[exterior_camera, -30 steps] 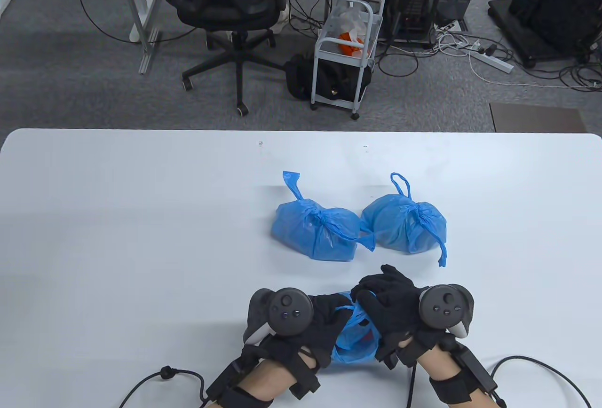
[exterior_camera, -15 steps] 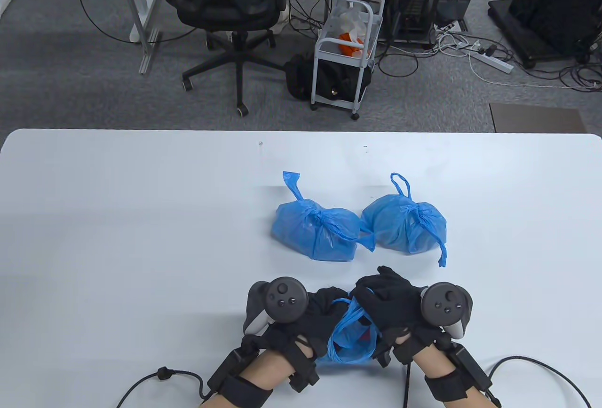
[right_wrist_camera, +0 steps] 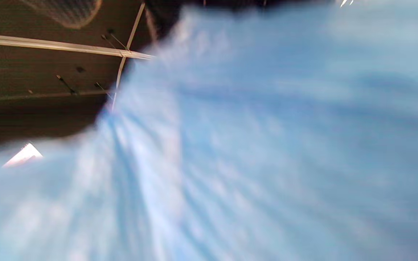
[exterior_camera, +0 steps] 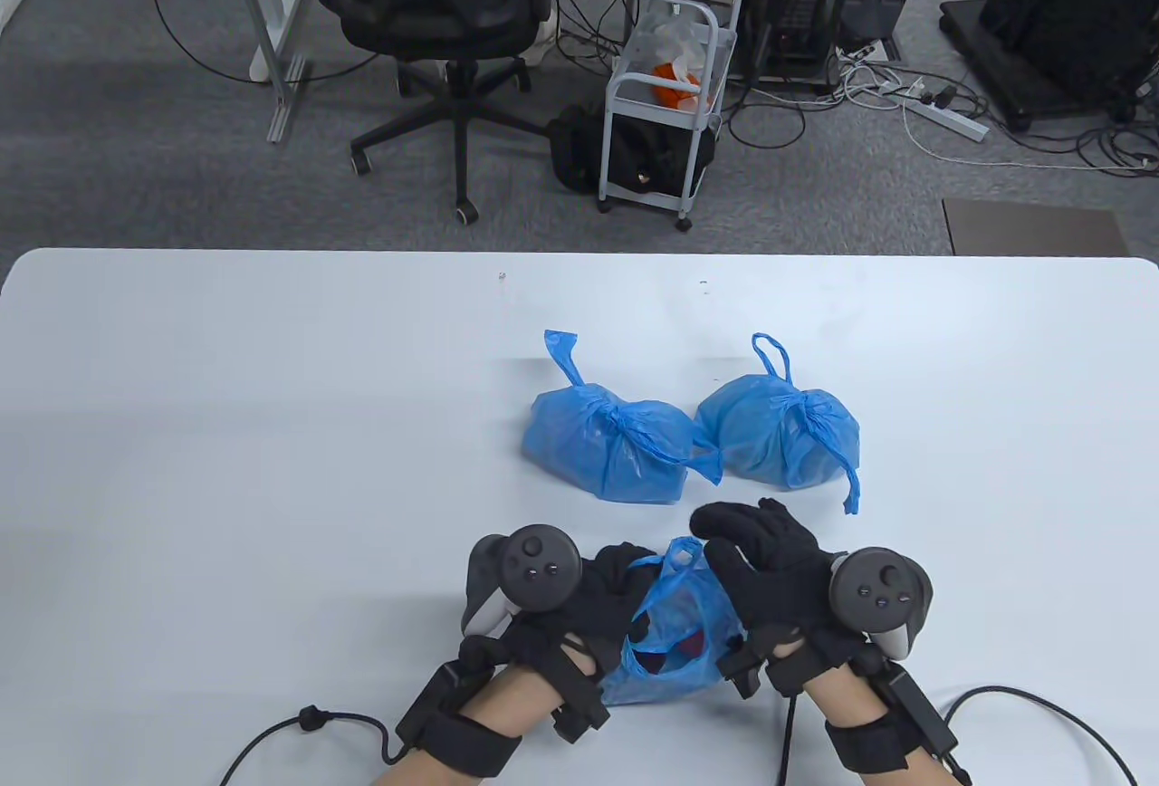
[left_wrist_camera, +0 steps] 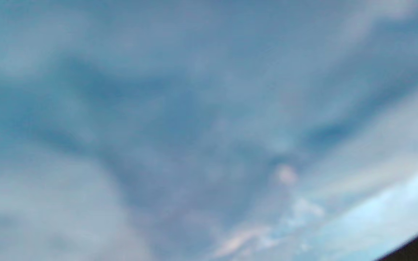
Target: Tie knot on plastic bag top
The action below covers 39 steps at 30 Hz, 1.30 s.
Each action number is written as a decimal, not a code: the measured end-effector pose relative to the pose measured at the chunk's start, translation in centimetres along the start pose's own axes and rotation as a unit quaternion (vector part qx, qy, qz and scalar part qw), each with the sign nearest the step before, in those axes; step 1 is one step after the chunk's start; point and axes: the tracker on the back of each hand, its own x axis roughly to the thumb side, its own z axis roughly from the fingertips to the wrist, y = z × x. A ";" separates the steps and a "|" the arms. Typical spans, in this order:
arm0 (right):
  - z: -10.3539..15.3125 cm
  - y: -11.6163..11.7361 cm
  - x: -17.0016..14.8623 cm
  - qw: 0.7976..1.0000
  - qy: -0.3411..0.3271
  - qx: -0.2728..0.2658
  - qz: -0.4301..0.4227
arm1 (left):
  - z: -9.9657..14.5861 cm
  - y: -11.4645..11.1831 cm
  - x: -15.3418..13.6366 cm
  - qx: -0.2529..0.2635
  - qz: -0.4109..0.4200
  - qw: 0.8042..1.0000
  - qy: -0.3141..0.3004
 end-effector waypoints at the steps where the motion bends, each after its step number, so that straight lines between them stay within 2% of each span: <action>1: 0.1 -0.4 0.4 1.000 -0.018 -0.010 0.000 | 0.0 0.3 -0.3 0.005 0.005 1.000 0.004; 4: 0.5 -0.9 2.1 0.994 -0.102 -0.023 0.017 | -0.1 0.6 -0.8 0.010 0.019 1.000 0.011; 7: 1.0 0.2 3.5 0.984 -0.149 0.021 0.098 | 0.0 0.6 -0.7 0.009 0.016 1.000 0.010; 11: 1.3 2.7 3.5 0.966 -0.114 0.131 0.189 | 0.1 0.5 -0.1 0.008 0.006 1.000 0.000; 14: 1.2 3.7 3.2 0.961 -0.108 0.155 0.201 | 0.4 0.7 0.8 0.011 -0.035 0.999 -0.022; 19: 1.0 4.2 2.8 0.962 -0.092 0.164 0.200 | 1.0 1.2 2.7 0.027 -0.140 0.988 -0.060; 24: 1.0 4.2 2.6 0.965 -0.087 0.171 0.178 | 1.4 1.5 4.2 0.045 -0.242 0.966 -0.083; 31: 0.8 4.6 1.6 0.970 -0.059 0.210 0.112 | 1.4 1.4 4.3 0.049 -0.268 0.959 -0.083; 39: 0.8 5.4 1.0 0.956 -0.047 0.274 0.091 | 1.2 1.1 4.0 0.041 -0.278 0.957 -0.075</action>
